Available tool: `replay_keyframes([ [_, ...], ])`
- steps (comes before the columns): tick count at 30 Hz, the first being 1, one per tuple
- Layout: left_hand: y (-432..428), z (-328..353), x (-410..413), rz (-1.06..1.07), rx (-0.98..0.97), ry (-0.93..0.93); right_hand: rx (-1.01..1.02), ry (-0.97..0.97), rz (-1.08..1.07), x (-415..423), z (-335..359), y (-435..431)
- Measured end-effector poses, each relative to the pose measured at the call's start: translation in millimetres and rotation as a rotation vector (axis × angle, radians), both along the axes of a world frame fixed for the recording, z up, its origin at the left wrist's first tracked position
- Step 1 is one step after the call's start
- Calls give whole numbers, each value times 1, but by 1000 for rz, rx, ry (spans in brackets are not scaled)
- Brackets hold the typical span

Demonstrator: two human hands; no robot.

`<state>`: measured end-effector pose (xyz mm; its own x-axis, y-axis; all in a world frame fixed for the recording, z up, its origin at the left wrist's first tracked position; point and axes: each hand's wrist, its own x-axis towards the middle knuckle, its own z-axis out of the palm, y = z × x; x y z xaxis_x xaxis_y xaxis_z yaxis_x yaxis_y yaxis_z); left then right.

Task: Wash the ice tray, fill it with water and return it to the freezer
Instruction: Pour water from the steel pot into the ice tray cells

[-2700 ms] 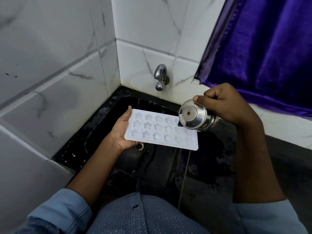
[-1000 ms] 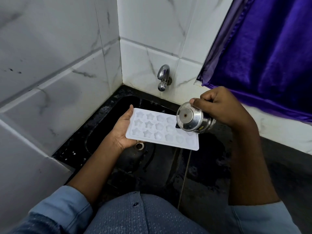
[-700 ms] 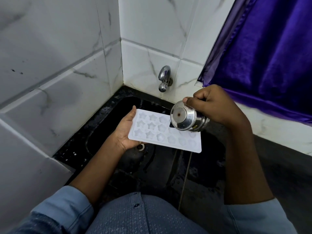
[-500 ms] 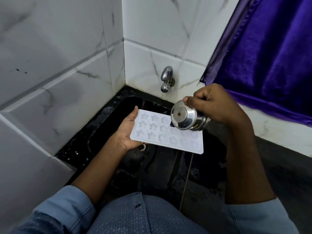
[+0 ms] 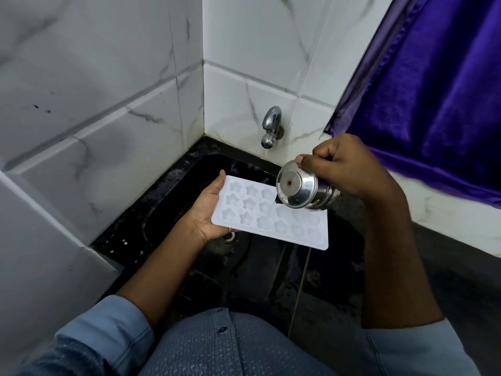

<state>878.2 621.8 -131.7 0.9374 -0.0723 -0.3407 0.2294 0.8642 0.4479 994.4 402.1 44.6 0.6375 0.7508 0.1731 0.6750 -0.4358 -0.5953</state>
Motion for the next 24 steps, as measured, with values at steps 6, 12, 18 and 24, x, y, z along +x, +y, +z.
replay_keyframes([
  [6,2,1,-3,-1,-4,-13,1,-3,8,-2,1,2],
  [12,3,1,-5,-4,-7,-29,28,-20,25,-5,3,3],
  [18,5,1,-6,-11,-12,-27,34,-10,39,-7,4,3],
  [24,4,3,-7,-13,-4,-20,23,-32,41,-7,3,5],
])
